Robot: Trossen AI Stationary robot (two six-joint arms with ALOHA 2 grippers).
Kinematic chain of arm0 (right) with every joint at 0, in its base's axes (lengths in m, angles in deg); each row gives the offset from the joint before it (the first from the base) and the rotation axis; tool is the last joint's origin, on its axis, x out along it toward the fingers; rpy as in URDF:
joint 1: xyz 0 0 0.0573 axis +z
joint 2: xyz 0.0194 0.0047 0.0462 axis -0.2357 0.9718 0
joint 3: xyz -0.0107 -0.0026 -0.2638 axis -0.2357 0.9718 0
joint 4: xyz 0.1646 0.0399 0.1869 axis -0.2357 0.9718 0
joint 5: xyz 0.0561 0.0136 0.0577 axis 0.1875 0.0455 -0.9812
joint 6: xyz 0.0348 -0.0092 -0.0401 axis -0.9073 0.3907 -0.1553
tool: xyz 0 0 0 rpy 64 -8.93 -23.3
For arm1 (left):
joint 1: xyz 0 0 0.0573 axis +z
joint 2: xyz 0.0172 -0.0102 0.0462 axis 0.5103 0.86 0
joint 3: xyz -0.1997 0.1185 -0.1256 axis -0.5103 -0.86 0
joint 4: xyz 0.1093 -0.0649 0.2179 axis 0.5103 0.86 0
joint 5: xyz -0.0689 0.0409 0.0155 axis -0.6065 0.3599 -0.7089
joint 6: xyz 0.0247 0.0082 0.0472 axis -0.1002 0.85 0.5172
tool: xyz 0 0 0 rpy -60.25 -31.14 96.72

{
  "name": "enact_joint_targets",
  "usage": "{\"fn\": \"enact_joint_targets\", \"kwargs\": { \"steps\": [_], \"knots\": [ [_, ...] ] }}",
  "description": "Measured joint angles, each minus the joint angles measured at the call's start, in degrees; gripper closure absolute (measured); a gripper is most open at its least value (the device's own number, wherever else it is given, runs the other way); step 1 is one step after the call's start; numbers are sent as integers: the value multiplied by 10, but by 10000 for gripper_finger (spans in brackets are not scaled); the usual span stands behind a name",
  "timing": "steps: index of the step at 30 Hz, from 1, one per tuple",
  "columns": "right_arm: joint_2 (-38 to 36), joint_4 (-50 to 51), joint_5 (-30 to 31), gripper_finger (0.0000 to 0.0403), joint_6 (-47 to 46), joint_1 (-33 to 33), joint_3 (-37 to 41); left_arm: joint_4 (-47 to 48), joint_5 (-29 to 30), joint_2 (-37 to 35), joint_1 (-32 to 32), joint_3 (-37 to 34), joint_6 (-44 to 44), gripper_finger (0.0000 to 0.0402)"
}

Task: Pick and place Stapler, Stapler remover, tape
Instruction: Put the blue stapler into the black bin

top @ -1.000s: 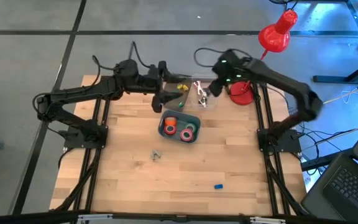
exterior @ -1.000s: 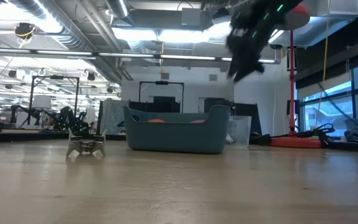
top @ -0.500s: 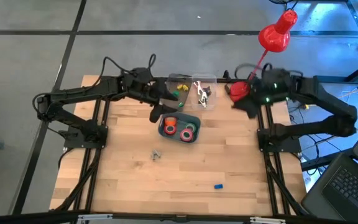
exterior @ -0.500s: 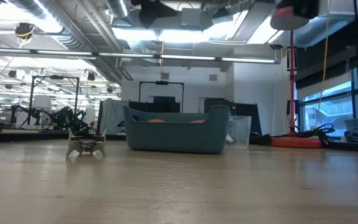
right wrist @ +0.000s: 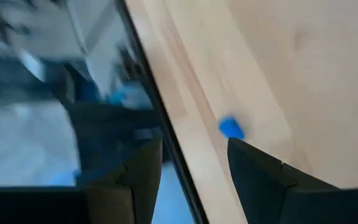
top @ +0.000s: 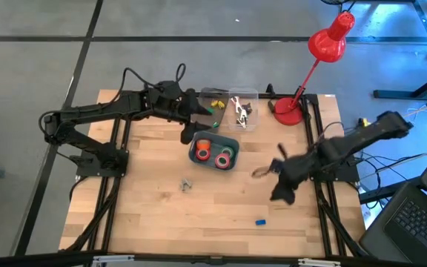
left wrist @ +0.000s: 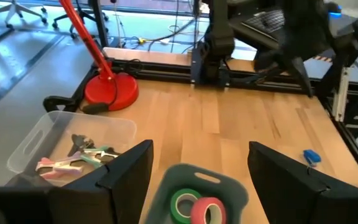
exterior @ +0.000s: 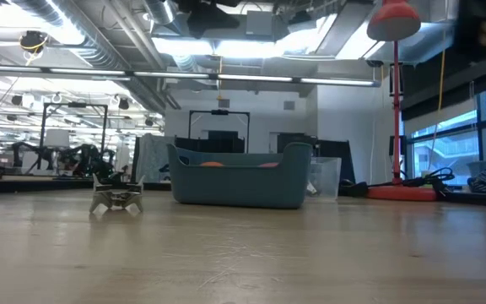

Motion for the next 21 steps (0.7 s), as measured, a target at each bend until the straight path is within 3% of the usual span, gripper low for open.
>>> {"fn": "enact_joint_targets", "kwargs": {
  "steps": [6, 11, 21],
  "knots": [
    [120, -15, -57, 219, 9, 69, -13, 0, 5, 0, 2, 0, 8, 150],
    [206, -16, -23, 219, 99, 111, -37, 0, 10, 0, 3, 0, 35, 150],
    [341, -71, -15, 219, 207, 138, -50, 0, 42, 0, 3, 0, 65, 151]
  ]
}}
